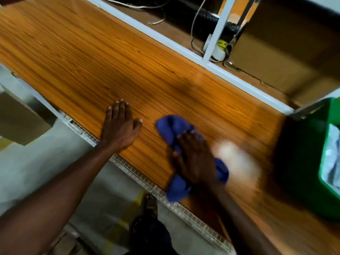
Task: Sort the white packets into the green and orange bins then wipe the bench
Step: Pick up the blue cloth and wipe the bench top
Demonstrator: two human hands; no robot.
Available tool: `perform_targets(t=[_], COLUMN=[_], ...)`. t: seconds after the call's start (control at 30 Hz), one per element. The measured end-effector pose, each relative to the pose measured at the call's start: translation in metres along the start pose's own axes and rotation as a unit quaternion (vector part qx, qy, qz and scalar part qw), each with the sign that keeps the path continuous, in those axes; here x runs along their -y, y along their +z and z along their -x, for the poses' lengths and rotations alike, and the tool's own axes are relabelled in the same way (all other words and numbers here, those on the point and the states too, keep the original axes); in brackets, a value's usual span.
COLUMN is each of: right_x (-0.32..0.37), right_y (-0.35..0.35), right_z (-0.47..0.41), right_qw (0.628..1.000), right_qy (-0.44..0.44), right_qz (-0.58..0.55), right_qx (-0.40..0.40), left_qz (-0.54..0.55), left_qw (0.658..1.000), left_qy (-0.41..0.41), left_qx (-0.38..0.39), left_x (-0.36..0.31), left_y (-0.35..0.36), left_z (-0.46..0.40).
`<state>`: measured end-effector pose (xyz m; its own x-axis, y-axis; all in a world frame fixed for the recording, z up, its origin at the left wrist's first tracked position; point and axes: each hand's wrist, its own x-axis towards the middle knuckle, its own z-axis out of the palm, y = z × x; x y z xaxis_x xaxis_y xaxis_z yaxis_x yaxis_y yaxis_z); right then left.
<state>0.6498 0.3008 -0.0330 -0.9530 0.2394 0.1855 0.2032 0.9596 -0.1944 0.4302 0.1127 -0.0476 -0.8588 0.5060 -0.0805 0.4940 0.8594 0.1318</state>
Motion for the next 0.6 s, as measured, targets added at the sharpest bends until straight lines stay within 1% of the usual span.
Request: perform_targets(t=[0.07,0.1,0.13,0.2,0.27,0.3,0.37,0.43,0.5,0.53,0.6], right_x=[0.049,0.052,0.041,-0.004,-0.067,-0.100,-0.156,-0.184,-0.180,-0.168,-0.128], right_y=[0.003,0.002,0.000,-0.003,-0.008,-0.011,-0.020,-0.025,-0.026,-0.026,-0.021], right_z=[0.045,0.053,0.051,0.031,0.001,-0.014,-0.036,-0.050,-0.053,-0.048,-0.027], right_qw=[0.993,0.989,0.989,0.996,0.997,0.991,0.966,0.943,0.930,0.933,0.956], right_qy=[-0.112,-0.139,-0.136,-0.068,0.048,0.116,0.237,0.316,0.354,0.346,0.277], right_qz=[-0.011,-0.018,-0.036,-0.048,-0.030,-0.006,0.049,0.069,0.074,0.074,0.064], right_qx=[0.043,0.051,0.046,0.011,-0.049,-0.071,-0.093,-0.083,-0.068,-0.064,-0.066], left_qz=[-0.002,-0.004,-0.006,0.000,0.004,0.004,0.016,0.020,0.014,0.008,-0.002], left_qw=[1.000,1.000,1.000,0.999,0.998,0.998,0.997,0.996,0.996,0.996,0.996], left_qy=[-0.004,-0.005,-0.005,-0.002,0.018,0.036,0.069,0.088,0.083,0.082,0.082], left_qx=[-0.002,-0.001,0.007,0.039,0.052,0.047,0.035,0.029,0.027,0.024,0.017], left_x=[0.001,0.001,0.000,-0.006,-0.021,-0.031,-0.055,-0.075,-0.085,-0.088,-0.087], left_y=[0.001,0.001,0.000,-0.003,-0.006,-0.005,-0.001,0.008,0.014,0.015,0.016], left_z=[-0.001,-0.002,-0.002,0.002,0.016,0.025,0.045,0.060,0.065,0.067,0.068])
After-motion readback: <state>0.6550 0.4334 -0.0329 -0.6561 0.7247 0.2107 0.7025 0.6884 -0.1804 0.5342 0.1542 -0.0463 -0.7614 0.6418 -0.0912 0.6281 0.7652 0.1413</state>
